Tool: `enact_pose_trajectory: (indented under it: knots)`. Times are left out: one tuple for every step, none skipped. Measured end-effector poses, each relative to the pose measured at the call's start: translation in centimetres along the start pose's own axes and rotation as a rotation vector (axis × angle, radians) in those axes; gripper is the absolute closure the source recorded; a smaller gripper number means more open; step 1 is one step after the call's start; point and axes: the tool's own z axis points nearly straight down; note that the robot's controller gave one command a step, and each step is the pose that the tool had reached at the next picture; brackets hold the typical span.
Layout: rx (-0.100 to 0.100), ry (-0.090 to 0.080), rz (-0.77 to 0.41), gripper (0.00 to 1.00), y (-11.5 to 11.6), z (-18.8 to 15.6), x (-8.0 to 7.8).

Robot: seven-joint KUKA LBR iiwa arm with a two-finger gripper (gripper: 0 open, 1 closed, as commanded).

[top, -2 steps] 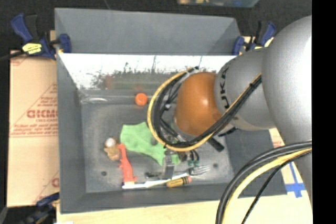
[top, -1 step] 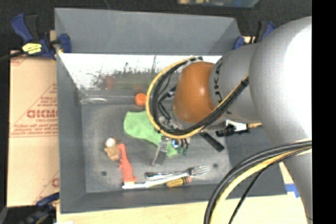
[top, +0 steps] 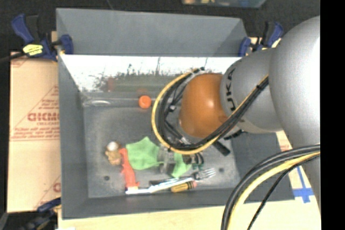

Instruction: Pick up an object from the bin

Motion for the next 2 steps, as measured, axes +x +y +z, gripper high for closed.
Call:
enact_pose_trajectory:
  knots:
    - [0.0, 0.0, 0.0, 1.0, 0.0, 0.0, 0.0]
    - [0.0, 0.0, 0.0, 1.0, -0.01, -0.74, 0.03]
